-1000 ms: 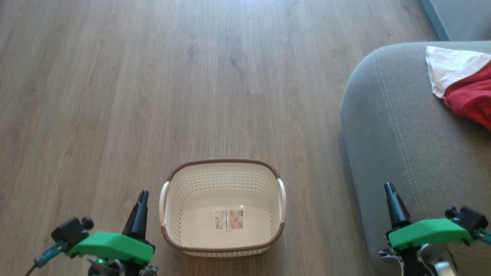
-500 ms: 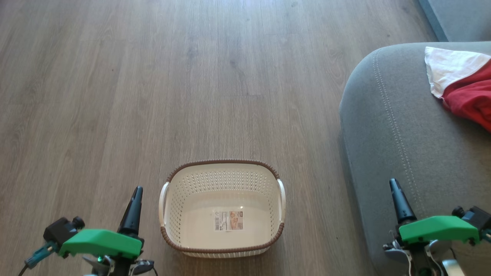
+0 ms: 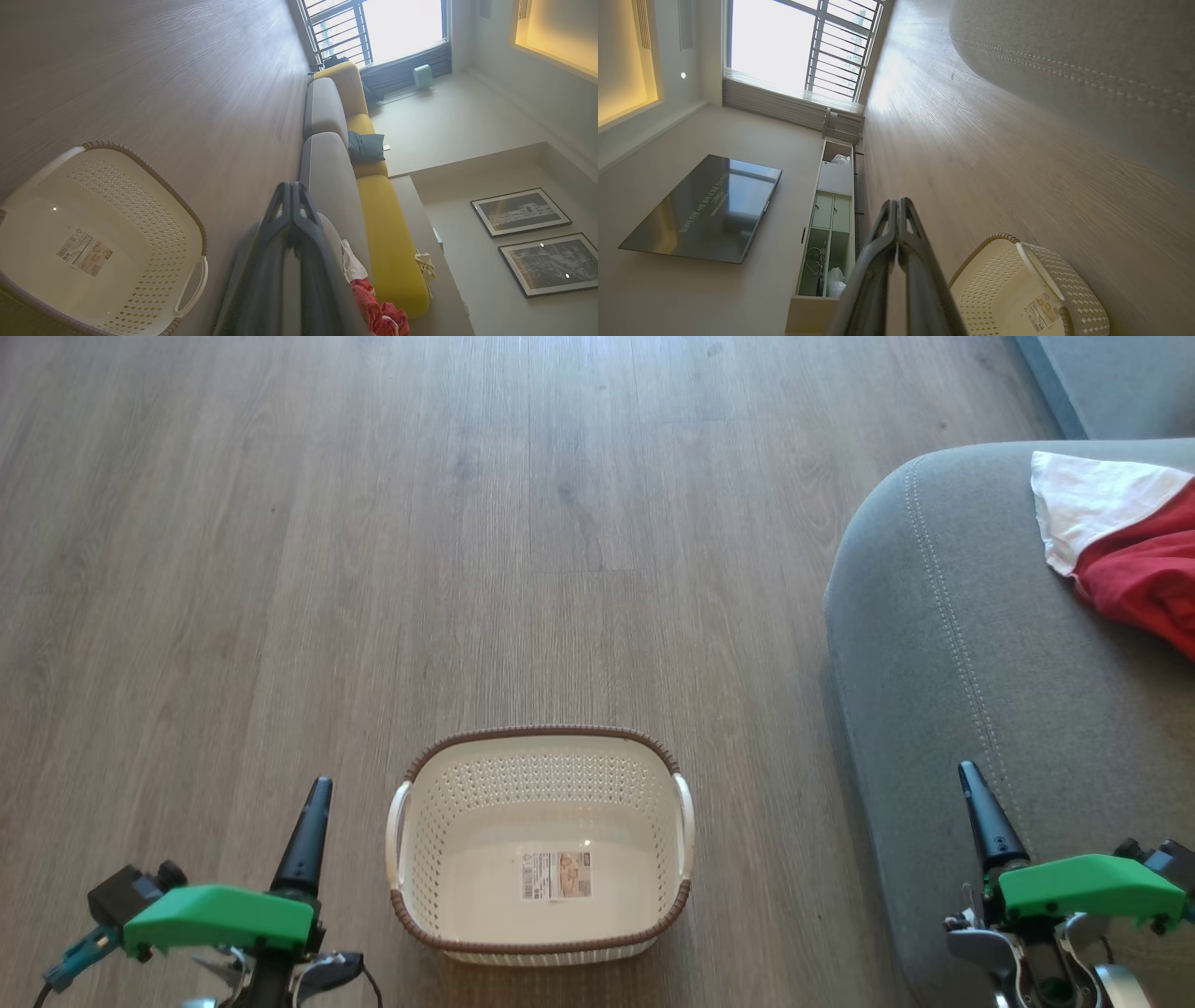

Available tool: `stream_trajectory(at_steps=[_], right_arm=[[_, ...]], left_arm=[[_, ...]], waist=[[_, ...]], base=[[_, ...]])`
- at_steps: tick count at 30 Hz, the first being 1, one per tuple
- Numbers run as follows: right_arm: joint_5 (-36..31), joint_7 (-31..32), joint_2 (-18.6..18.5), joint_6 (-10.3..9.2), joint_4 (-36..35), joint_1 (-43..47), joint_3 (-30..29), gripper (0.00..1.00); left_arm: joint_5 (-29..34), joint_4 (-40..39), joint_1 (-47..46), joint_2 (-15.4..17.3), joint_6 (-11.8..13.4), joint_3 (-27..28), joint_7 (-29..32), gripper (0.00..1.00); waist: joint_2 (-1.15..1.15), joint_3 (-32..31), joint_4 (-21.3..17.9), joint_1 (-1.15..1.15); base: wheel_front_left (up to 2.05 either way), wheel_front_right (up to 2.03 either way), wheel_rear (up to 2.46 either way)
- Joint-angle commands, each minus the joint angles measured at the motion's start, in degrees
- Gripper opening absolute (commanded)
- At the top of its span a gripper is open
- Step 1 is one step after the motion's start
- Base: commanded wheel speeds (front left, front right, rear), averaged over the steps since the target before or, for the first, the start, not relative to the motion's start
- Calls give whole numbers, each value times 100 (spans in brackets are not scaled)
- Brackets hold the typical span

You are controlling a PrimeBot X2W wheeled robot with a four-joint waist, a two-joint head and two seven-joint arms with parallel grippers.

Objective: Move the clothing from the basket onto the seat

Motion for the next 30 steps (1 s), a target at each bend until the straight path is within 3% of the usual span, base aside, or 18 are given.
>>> stream_trajectory(at_steps=[1, 30], right_arm=[[170, 43, -61, -1, -230, -309, 54, 0], [1867, 512, -41, -1, -361, -416, -200, 0]], left_arm=[[-163, -144, -297, 68, -61, 222, 49, 0], [-1936, -66, -465, 52, -203, 628, 528, 0]], waist=[[0, -2, -1, 0], [0, -43, -22, 0]], base=[[0, 0, 0], [0, 0, 0]])
